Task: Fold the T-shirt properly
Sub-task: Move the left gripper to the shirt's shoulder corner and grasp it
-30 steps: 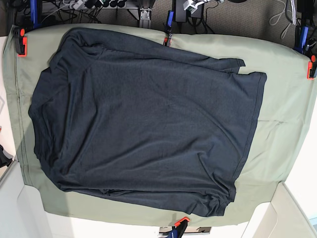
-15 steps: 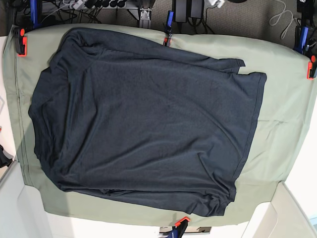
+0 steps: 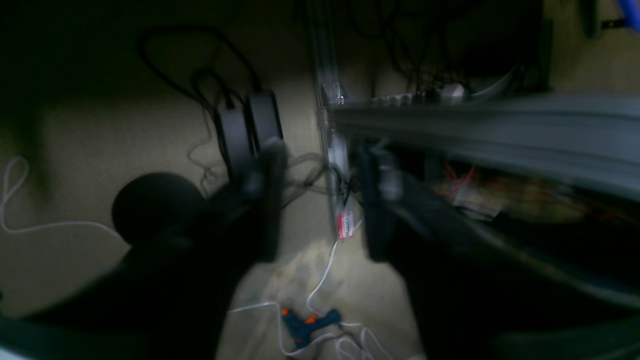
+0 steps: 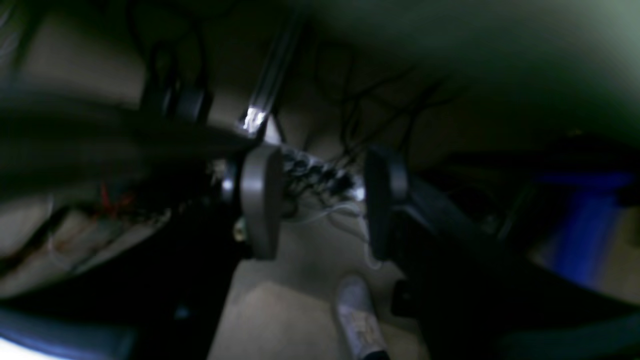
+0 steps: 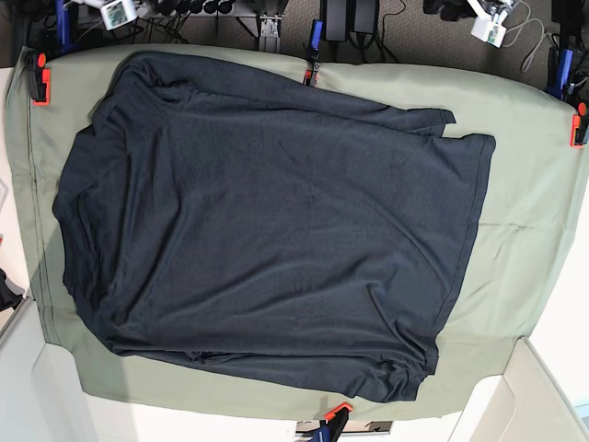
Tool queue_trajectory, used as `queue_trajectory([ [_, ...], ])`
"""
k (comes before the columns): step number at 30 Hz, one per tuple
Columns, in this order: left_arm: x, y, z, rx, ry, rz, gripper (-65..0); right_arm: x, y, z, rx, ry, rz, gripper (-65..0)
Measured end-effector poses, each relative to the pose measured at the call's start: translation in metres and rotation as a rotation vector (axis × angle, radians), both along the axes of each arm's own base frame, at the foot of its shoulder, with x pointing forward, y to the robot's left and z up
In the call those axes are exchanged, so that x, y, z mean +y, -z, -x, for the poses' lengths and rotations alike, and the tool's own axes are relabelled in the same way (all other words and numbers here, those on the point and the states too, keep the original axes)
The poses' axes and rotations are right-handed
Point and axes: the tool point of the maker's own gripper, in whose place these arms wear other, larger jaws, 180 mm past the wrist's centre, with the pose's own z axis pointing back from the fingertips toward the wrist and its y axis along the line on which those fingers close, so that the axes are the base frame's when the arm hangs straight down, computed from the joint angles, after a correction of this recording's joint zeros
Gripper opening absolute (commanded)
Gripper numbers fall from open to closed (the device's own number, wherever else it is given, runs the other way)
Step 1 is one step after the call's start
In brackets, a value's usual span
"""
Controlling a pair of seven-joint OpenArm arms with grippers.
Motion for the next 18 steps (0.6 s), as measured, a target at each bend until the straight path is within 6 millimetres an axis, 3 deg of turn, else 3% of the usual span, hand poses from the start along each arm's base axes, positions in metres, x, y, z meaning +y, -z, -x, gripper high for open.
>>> queue_trajectory([
  [2, 0.004, -0.017, -0.009, -0.044, -0.015, 0.014, -24.1, -0.004, -0.019, -0.019, -0.048, 0.052, -0.032, -32.2],
  [5, 0.017, -0.034, -0.018, -0.085, -0.015, -0.009, -24.0, -0.014, -0.044, -0.043, -0.129, 0.129, -0.075, -26.1],
  [9, 0.032, -0.049, -0.03, -0.12, -0.015, -0.03, -24.0, -0.03, -0.069, -0.066, -0.218, 0.208, -0.102, -26.0],
  [14, 0.049, -0.063, -0.043, -0.156, -0.015, -0.046, -24.0, -0.037, -0.077, -0.079, -0.262, 0.325, -0.167, -25.9],
  [18, 0.055, -0.067, -0.055, -0.179, 0.006, -0.073, -23.9, -0.036, -0.071, -0.095, -0.285, 0.362, -0.191, -25.9],
])
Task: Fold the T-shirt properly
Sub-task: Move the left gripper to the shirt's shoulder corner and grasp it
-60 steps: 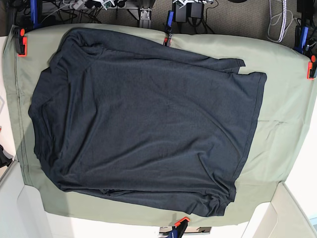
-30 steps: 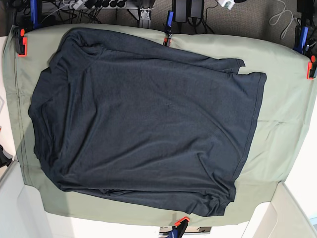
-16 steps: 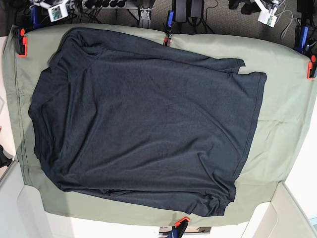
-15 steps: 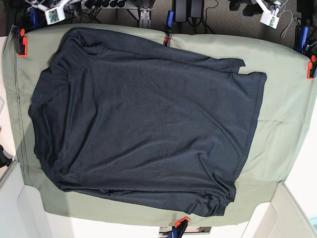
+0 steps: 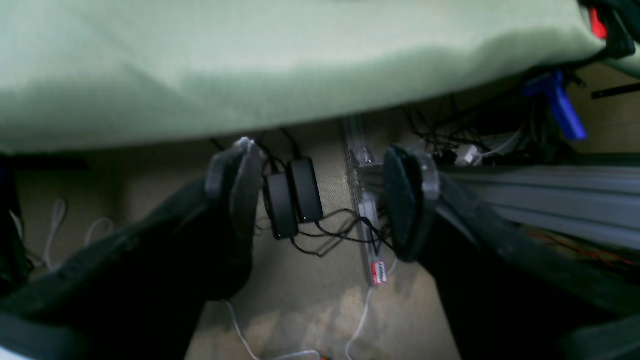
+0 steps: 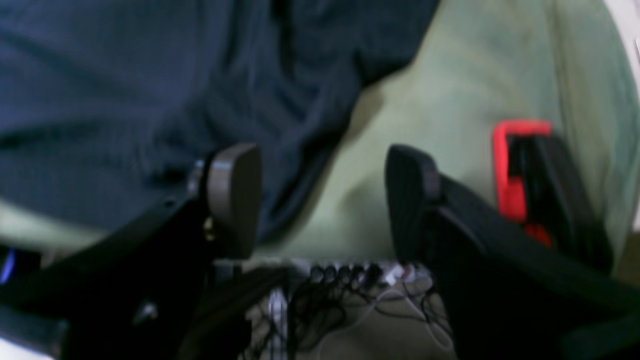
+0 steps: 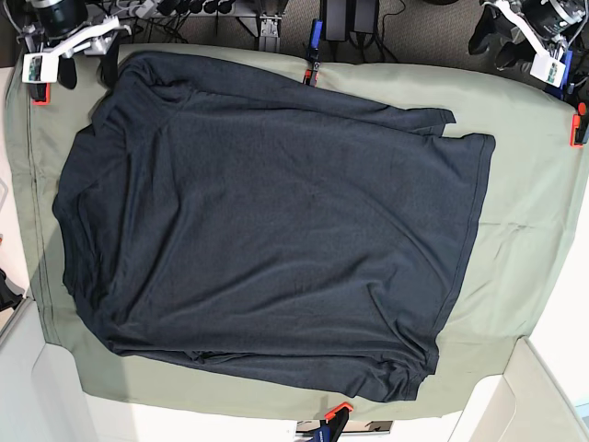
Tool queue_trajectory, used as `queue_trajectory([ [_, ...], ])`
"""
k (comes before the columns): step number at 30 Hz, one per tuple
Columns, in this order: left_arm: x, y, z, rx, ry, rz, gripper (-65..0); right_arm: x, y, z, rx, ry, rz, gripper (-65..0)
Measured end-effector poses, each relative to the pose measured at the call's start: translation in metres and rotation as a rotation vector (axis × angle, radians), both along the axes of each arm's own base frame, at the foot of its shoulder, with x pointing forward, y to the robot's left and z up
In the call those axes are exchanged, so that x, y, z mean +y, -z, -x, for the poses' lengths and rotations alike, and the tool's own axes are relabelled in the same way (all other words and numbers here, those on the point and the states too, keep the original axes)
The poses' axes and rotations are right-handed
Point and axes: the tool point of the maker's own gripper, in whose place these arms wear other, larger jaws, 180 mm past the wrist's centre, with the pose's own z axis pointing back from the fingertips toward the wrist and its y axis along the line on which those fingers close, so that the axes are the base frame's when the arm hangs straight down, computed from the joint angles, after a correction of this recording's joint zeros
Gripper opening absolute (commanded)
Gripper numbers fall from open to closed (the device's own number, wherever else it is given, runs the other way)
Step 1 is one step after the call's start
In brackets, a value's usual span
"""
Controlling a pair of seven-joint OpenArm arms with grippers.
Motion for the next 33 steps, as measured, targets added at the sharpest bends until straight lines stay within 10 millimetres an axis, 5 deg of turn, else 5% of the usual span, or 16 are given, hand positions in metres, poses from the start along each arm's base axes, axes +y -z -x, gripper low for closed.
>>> queue_trajectory([
  [11, 0.015, -0.011, -0.054, -0.112, -0.008, -0.057, -23.9, -0.018, 0.046, -0.013, 0.055, 0.097, -0.024, -26.0],
  [22, 0.0, 0.032, -0.111, -0.118, -0.015, 0.049, -23.9, -0.021, 0.047, -0.011, 0.062, 0.082, 0.017, -26.0],
  [33, -0.019, 0.03, -0.091, 0.016, -0.004, 0.235, -24.0, -0.022, 0.047, -0.01, 0.066, 0.078, 0.028, -26.0],
])
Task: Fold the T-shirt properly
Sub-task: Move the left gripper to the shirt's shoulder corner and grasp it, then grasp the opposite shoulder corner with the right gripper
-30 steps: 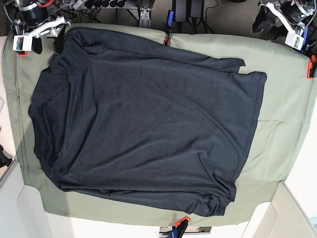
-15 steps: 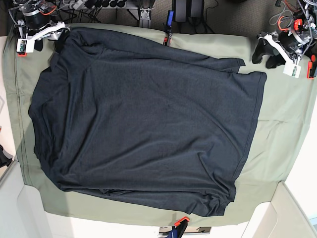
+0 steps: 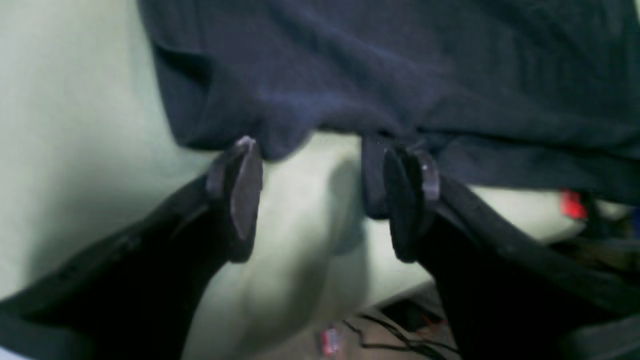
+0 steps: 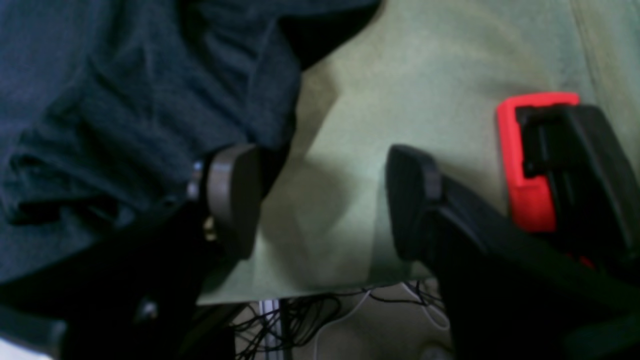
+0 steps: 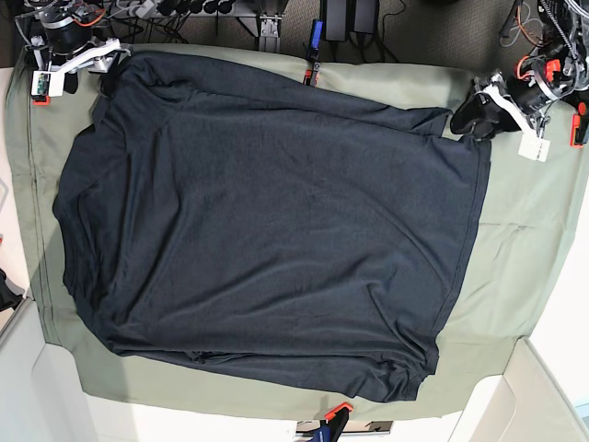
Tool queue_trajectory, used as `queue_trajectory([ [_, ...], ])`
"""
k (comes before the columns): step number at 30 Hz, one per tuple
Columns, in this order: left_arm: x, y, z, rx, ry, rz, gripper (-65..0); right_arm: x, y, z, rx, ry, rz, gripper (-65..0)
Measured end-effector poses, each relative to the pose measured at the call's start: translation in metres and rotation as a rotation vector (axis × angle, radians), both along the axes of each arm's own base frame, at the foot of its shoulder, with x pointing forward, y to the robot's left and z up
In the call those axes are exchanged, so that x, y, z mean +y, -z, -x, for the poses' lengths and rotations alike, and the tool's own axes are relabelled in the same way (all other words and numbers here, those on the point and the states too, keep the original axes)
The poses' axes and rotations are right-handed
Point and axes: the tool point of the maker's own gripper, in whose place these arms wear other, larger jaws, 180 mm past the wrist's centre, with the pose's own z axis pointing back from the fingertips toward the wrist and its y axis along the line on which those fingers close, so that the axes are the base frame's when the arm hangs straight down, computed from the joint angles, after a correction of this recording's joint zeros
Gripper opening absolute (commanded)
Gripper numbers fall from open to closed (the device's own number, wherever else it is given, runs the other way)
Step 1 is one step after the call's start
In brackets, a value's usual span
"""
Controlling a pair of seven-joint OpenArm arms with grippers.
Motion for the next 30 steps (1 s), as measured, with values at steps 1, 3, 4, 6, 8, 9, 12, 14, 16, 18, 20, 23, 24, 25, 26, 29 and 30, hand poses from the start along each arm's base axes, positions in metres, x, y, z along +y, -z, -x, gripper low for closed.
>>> queue_trajectory([
  [1, -0.002, -0.001, 0.004, 0.01, -0.001, 0.017, -24.0, 0.0, 0.0, 0.0, 0.0, 0.0, 0.0, -26.0],
  [3, -0.005, 0.0, 0.013, 0.028, 0.003, 0.035, -24.0, 0.0, 0.0, 0.0, 0.0, 0.0, -0.001, -26.0],
  [4, -0.006, 0.0, 0.016, 0.033, 0.005, 0.038, -24.0, 0.0, 0.0, 0.0, 0.0, 0.0, 0.0, -26.0],
  [6, -0.007, 0.0, 0.017, 0.032, 0.004, 0.038, -24.0, 0.0, 0.0, 0.0, 0.0, 0.0, 0.0, -26.0],
  [8, -0.008, 0.0, 0.016, 0.025, 0.0, 0.043, -24.0, 0.0, 0.0, 0.0, 0.0, 0.0, 0.0, -26.0],
  [9, -0.009, 0.0, 0.015, 0.023, 0.0, 0.044, -24.0, 0.0, 0.0, 0.0, 0.0, 0.0, -0.001, -26.0],
  [12, -0.017, 0.001, 0.011, 0.019, 0.021, 0.054, -24.0, 0.0, 0.0, 0.0, 0.0, 0.0, 0.0, -26.0],
  [14, -0.028, 0.003, 0.01, 0.017, 0.041, 0.074, -24.0, 0.0, 0.0, 0.0, 0.0, 0.0, 0.0, -26.0],
  [16, -0.042, 0.004, 0.009, 0.015, 0.072, 0.102, -24.0, 0.0, 0.0, 0.0, 0.0, 0.0, 0.0, -26.0],
  [18, -0.055, 0.005, 0.006, 0.013, 0.103, 0.123, -24.0, 0.0, 0.0, 0.0, 0.0, 0.0, 0.0, -26.0],
  [20, -0.066, 0.007, 0.004, 0.011, 0.143, 0.124, -24.0, 0.0, 0.0, 0.0, 0.0, 0.0, -0.001, -26.0],
  [23, -0.077, 0.01, 0.003, 0.01, 0.185, 0.115, -24.0, 0.0, 0.0, 0.0, 0.0, 0.0, 0.0, -26.0],
  [24, -0.079, 0.01, 0.003, 0.007, 0.198, 0.111, -24.1, 0.0, 0.0, 0.0, 0.0, 0.0, 0.0, -26.0],
  [25, -0.081, 0.011, 0.003, 0.003, 0.205, 0.108, -24.2, 0.0, 0.0, 0.0, 0.0, 0.0, 0.0, -26.0],
  [26, -0.083, 0.012, 0.003, 0.002, 0.212, 0.106, -24.8, 0.0, 0.0, 0.0, 0.0, 0.0, 0.0, -26.0],
  [29, -0.082, 0.015, 0.004, -0.005, 0.224, 0.076, -40.1, 0.0, 0.0, 0.0, 0.0, 0.0, 0.0, -26.1],
  [30, -0.08, 0.017, 0.004, -0.001, 0.23, 0.057, -48.6, 0.0, 0.0, 0.0, 0.0, 0.0, 0.0, -26.5],
])
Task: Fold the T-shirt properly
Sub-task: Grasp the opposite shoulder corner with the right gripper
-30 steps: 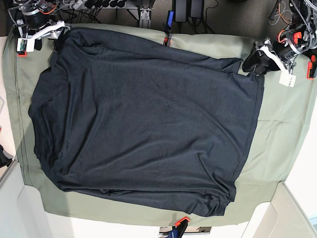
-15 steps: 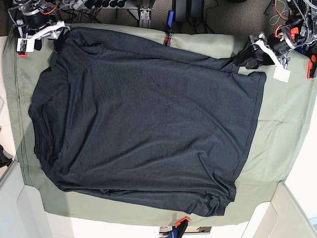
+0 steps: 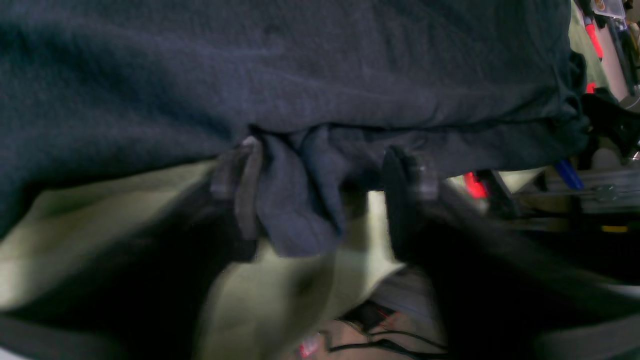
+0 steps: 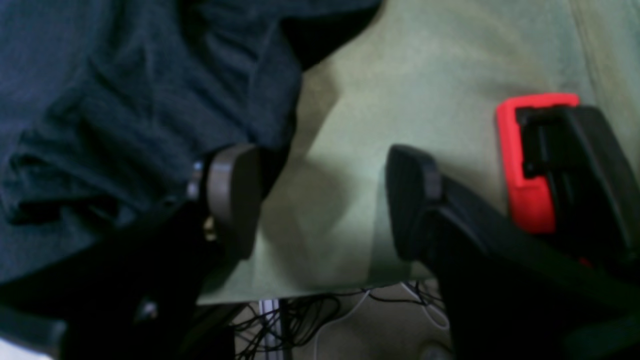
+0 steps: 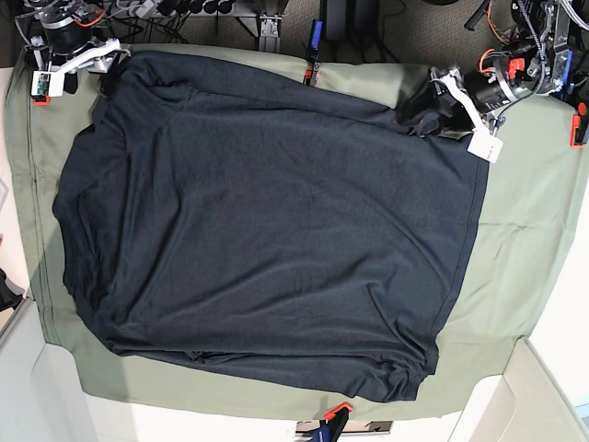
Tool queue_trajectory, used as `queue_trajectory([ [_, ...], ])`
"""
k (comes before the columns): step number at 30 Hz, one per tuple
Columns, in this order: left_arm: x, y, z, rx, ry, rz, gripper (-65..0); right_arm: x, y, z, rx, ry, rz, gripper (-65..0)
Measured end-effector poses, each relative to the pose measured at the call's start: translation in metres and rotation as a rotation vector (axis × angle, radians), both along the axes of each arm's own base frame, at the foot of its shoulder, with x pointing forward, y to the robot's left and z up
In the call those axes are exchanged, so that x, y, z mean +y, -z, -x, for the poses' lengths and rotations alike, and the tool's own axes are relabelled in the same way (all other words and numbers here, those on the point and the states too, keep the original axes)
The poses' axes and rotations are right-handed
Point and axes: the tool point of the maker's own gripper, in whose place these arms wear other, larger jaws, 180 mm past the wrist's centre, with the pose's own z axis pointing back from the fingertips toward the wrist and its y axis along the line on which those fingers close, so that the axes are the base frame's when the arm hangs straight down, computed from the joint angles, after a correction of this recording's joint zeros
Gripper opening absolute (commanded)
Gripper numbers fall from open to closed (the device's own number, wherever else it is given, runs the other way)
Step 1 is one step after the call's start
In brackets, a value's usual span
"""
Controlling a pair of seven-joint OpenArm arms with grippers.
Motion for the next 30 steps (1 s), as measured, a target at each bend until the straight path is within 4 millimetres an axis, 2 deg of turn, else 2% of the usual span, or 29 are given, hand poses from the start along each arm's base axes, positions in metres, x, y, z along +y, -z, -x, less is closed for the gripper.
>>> queue_trajectory([
  [2, 0.003, 0.004, 0.002, 0.006, 0.012, -0.031, -61.2, 0.0, 0.0, 0.0, 0.0, 0.0, 0.0, -31.8],
  [3, 0.003, 0.004, 0.002, 0.006, 0.013, -0.034, -65.0, 0.0, 0.0, 0.0, 0.0, 0.0, 0.0, -35.8],
  [6, 0.004, 0.005, 0.002, 0.006, 0.018, -0.043, -65.0, 0.01, -0.001, -0.001, -0.007, -0.064, -0.018, -43.7],
  [9, 0.004, 0.006, 0.003, 0.015, 0.022, -0.045, -65.0, 0.024, -0.002, -0.002, -0.017, -0.142, -0.047, -43.8],
  [12, 0.003, 0.006, 0.004, 0.022, 0.027, -0.046, -65.0, 0.024, -0.002, -0.002, -0.017, -0.142, -0.046, -44.6],
  [14, 0.003, 0.006, 0.004, 0.022, 0.026, -0.045, -65.0, 0.024, -0.002, -0.002, -0.017, -0.142, -0.046, -52.1],
  [16, 0.003, 0.006, 0.004, 0.023, 0.025, -0.044, -65.0, 0.024, -0.002, -0.002, -0.017, -0.142, -0.046, -62.8],
  [17, 0.003, 0.006, 0.004, 0.023, 0.025, -0.043, -65.0, 0.023, -0.002, -0.002, -0.017, -0.142, -0.046, -65.0],
  [26, 0.018, 0.0, 0.007, 0.042, -0.014, -0.052, -65.0, 0.028, -0.003, -0.002, -0.02, -0.17, -0.057, -65.0],
  [30, 0.027, -0.007, 0.035, 0.078, 0.002, -0.11, -65.0, 0.028, -0.002, 0.0, -0.015, -0.172, -0.057, -65.0],
])
